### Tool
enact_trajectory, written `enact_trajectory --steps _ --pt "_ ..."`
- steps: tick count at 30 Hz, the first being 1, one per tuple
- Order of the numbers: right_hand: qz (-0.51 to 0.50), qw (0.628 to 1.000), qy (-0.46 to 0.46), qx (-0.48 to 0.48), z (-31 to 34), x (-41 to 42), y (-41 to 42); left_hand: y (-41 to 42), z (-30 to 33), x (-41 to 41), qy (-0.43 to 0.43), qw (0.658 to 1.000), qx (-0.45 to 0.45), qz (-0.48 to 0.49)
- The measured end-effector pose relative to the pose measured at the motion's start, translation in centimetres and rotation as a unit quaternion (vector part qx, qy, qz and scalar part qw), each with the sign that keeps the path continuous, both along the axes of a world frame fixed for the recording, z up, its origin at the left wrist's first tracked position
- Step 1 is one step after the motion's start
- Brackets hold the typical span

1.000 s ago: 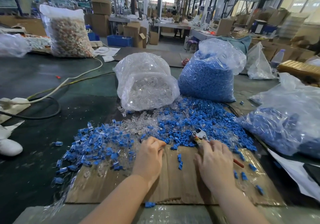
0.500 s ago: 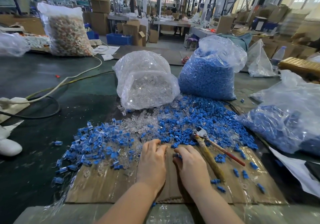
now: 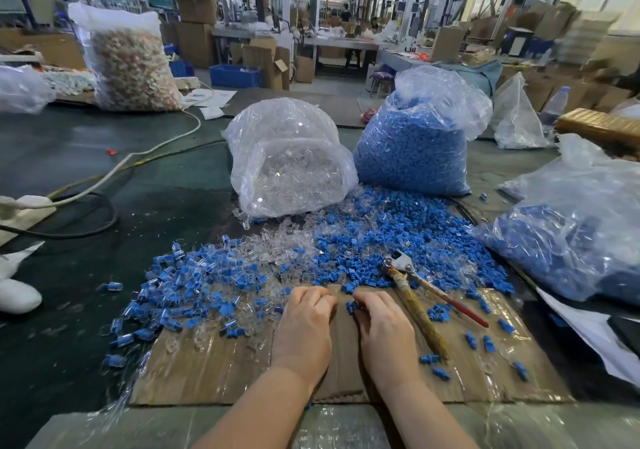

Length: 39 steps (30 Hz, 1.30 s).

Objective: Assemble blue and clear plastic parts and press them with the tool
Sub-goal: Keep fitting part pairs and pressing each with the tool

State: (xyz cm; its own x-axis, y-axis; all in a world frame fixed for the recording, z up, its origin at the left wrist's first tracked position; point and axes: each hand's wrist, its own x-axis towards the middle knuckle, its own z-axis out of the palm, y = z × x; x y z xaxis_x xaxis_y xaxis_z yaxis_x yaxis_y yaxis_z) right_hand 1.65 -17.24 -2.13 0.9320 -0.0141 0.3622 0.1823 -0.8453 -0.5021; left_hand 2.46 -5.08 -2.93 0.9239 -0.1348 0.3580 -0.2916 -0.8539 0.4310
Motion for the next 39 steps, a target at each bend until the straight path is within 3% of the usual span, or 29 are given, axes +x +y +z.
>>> enact_trajectory --steps 4,8,18,22,34,39 --pt "0.001 1.000 -0.008 0.004 -0.03 -0.17 -0.04 0.10 0.19 -0.14 -0.005 1.000 -0.026 -0.015" --pt "-0.004 1.000 -0.020 0.011 0.00 -0.22 -0.04 0.07 0.30 -0.36 -0.007 0.998 -0.057 0.032" --pt "-0.012 1.000 -0.010 -0.005 -0.10 -0.25 0.01 0.11 -0.14 0.07 0.027 0.994 -0.022 0.105" --pt "-0.013 1.000 -0.008 0.004 -0.05 -0.26 0.07 0.08 -0.06 0.24 0.038 0.995 0.022 0.092" --pt "-0.009 0.999 -0.012 0.028 0.51 -0.68 0.07 0.35 0.12 -0.43 -0.010 0.998 -0.068 -0.002" --pt "-0.006 1.000 -0.016 0.014 0.34 -0.55 -0.01 0.28 0.25 -0.34 -0.009 0.998 -0.053 -0.035"
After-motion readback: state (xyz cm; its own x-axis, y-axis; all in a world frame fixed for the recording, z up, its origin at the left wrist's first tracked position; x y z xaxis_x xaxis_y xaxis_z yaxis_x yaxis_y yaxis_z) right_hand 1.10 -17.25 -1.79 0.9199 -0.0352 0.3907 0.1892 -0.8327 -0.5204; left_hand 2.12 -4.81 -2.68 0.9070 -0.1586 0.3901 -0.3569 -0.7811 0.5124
